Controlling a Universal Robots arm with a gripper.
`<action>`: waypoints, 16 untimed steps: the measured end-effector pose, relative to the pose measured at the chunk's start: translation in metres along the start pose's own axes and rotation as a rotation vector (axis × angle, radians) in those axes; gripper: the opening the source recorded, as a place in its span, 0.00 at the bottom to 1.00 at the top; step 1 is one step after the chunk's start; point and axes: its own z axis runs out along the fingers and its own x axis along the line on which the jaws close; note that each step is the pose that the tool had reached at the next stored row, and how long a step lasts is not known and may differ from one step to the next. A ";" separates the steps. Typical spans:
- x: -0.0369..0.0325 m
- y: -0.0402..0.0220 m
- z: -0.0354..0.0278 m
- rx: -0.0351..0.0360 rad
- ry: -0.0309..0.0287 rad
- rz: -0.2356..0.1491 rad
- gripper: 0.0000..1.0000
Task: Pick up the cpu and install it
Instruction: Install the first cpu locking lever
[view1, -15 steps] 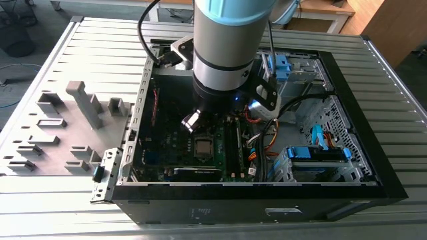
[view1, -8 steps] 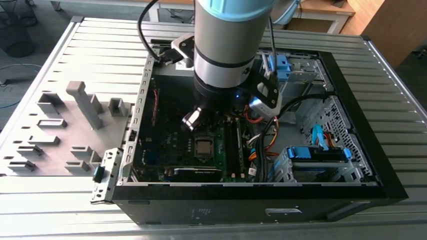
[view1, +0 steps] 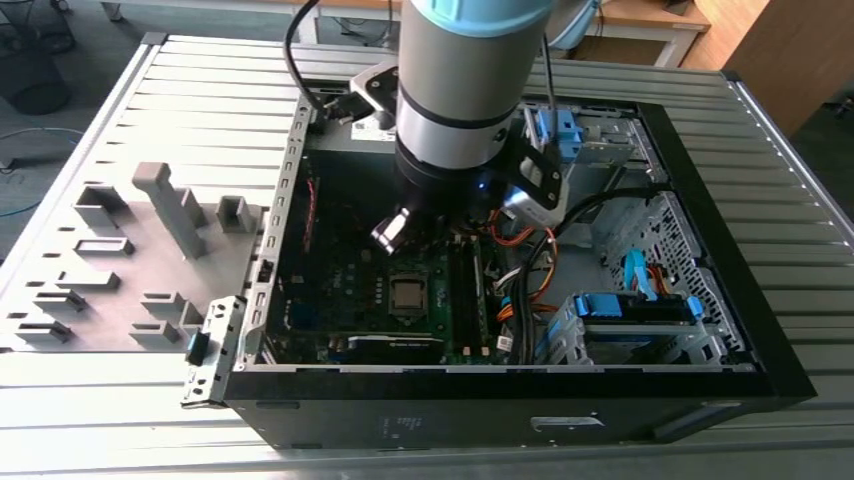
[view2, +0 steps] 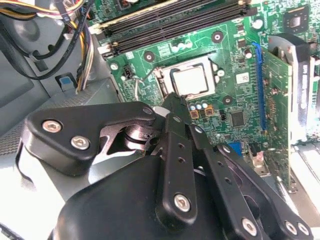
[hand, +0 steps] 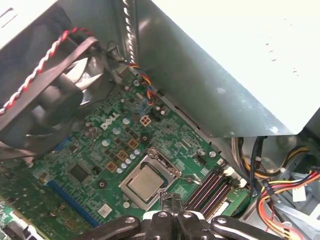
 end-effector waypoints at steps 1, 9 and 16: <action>-0.0015 0.0002 0.0003 -0.0001 -0.0001 0.000 0.11; -0.0147 0.0034 0.0028 -0.0002 0.0001 -0.002 0.11; -0.0271 0.0065 0.0059 -0.0003 0.0002 -0.003 0.11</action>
